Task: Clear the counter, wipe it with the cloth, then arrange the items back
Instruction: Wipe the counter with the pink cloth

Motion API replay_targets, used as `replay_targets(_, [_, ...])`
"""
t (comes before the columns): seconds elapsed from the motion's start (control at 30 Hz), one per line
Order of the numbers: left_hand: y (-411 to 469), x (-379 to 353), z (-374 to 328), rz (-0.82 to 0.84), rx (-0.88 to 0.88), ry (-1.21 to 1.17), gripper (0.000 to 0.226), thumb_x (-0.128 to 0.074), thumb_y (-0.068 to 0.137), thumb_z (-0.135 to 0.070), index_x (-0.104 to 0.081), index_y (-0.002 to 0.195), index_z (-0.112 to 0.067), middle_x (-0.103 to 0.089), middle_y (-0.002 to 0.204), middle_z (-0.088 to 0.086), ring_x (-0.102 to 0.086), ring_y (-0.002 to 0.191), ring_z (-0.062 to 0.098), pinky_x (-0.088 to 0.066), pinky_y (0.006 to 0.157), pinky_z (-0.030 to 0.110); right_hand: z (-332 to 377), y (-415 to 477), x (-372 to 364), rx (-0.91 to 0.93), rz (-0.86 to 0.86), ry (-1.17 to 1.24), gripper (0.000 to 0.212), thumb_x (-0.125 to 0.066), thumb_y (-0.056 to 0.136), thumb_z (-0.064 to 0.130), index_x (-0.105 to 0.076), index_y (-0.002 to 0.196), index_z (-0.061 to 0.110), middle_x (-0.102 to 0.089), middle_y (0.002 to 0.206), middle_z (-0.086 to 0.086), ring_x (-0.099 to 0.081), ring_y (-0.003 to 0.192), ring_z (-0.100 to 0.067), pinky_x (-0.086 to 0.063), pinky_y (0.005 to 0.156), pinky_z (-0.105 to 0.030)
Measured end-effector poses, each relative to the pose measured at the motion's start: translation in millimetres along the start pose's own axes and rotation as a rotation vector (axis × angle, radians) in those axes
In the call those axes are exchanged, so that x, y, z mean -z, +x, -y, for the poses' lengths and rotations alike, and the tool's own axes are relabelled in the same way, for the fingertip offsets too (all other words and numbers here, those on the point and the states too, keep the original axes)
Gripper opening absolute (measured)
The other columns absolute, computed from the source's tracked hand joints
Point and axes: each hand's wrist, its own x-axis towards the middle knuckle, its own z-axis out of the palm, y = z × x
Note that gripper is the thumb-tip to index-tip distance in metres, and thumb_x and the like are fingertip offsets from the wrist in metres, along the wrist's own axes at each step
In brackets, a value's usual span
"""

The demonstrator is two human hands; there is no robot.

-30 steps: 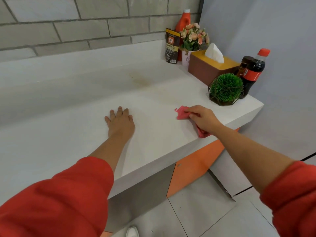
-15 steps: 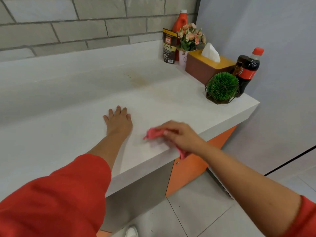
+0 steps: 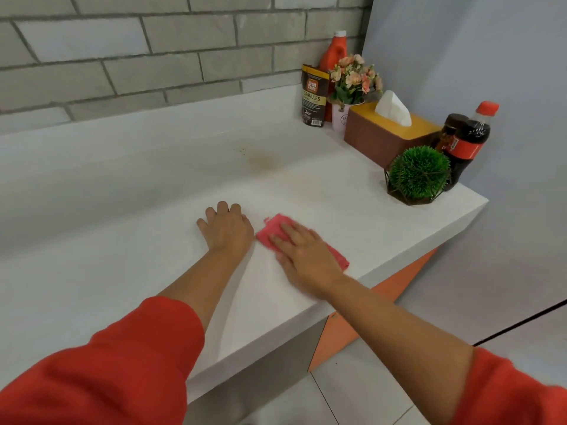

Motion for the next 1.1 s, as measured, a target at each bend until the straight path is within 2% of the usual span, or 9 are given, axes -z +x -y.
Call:
replay_targets(0.07, [11.3,0.5,0.2,-0.014,0.001,-0.022,0.031,-0.032,0.098,-0.022,-0.053,0.118,-0.01,-0.046,0.122,0.01,-0.041,0.112,0.03,-0.033,0.093,0.043,-5.8,-17.2,1.0,0.059,-0.02,0.083,0.06,-0.016,0.09,0.043,-0.043,0.14,0.025,-0.029,0.154,-0.005,-0.023,0.144,-0.022,-0.013,0.115,-0.035])
replay_targets(0.13, [21.6,-2.1,3.8,-0.039,-0.013,-0.033,0.029,-0.033,0.098,-0.021,-0.055,0.114,-0.01,-0.045,0.119,0.009,-0.041,0.107,0.029,-0.034,0.09,0.04,-32.6,-17.6,2.5,-0.05,-0.096,0.107,0.057,-0.022,0.089,0.038,-0.049,0.136,0.022,-0.035,0.151,-0.006,-0.031,0.141,-0.024,-0.017,0.113,-0.033])
replay_targets(0.33, [42.7,-12.8,14.6,-0.064,-0.094,-0.159,0.03,-0.038,0.096,-0.016,-0.052,0.123,-0.013,-0.044,0.129,0.007,-0.038,0.12,0.027,-0.027,0.101,0.039,-78.0,43.8,12.1,-0.482,-0.088,-0.064,0.05,-0.024,0.099,0.027,-0.025,0.148,0.017,-0.014,0.157,-0.011,-0.01,0.146,-0.028,-0.009,0.118,-0.042])
replay_targets(0.47, [57.1,-17.4,16.7,-0.043,-0.149,-0.124,0.037,-0.033,0.099,-0.019,-0.044,0.134,-0.013,-0.035,0.146,0.004,-0.025,0.138,0.026,-0.019,0.113,0.043,-51.7,85.7,4.9,-0.403,-0.053,-0.053,0.051,-0.025,0.099,0.029,-0.024,0.148,0.017,-0.014,0.158,-0.01,-0.01,0.146,-0.027,-0.009,0.118,-0.04])
replay_targets(0.57, [70.4,-19.8,16.7,-0.011,-0.149,-0.08,0.039,-0.032,0.099,-0.02,-0.042,0.135,-0.013,-0.031,0.15,0.004,-0.022,0.14,0.028,-0.018,0.113,0.046,-11.5,77.5,-7.6,-0.16,-0.054,-0.007,0.062,-0.013,0.091,0.038,-0.037,0.143,0.015,-0.027,0.153,-0.014,-0.023,0.143,-0.028,-0.02,0.117,-0.042])
replay_targets(0.67, [84.4,-19.2,16.5,-0.005,-0.155,-0.063,0.039,-0.031,0.099,-0.022,-0.042,0.135,-0.012,-0.034,0.148,0.004,-0.024,0.138,0.03,-0.021,0.111,0.049,0.2,47.4,-8.9,-0.039,-0.041,0.084,0.063,-0.018,0.086,0.041,-0.048,0.137,0.02,-0.039,0.149,-0.007,-0.032,0.14,-0.024,-0.022,0.115,-0.041])
replay_targets(0.77, [98.0,-16.9,21.9,0.011,-0.147,-0.061,0.039,-0.029,0.1,-0.022,-0.04,0.136,-0.013,-0.032,0.15,0.003,-0.022,0.139,0.031,-0.018,0.113,0.049,-16.8,32.7,-1.4,-0.154,-0.108,0.112,0.066,-0.018,0.08,0.044,-0.053,0.133,0.025,-0.042,0.147,-0.002,-0.036,0.138,-0.019,-0.023,0.113,-0.041])
replay_targets(0.97, [119.1,-16.1,44.2,0.008,-0.143,-0.061,0.04,-0.029,0.1,-0.021,-0.041,0.137,-0.012,-0.032,0.15,0.004,-0.023,0.139,0.03,-0.02,0.113,0.049,-70.5,92.3,10.9,-0.584,-0.11,-0.089,0.05,-0.031,0.096,0.028,-0.03,0.144,0.015,-0.013,0.157,-0.008,-0.009,0.145,-0.029,-0.012,0.117,-0.048])
replay_targets(1.1, [126.4,-16.9,51.8,0.03,-0.132,-0.094,0.04,-0.029,0.1,-0.021,-0.042,0.137,-0.011,-0.037,0.147,0.006,-0.024,0.139,0.029,-0.017,0.114,0.046,-53.2,138.6,3.2,-0.552,-0.093,-0.052,0.052,-0.03,0.096,0.027,-0.027,0.146,0.013,-0.015,0.157,-0.006,-0.01,0.146,-0.026,-0.014,0.118,-0.044])
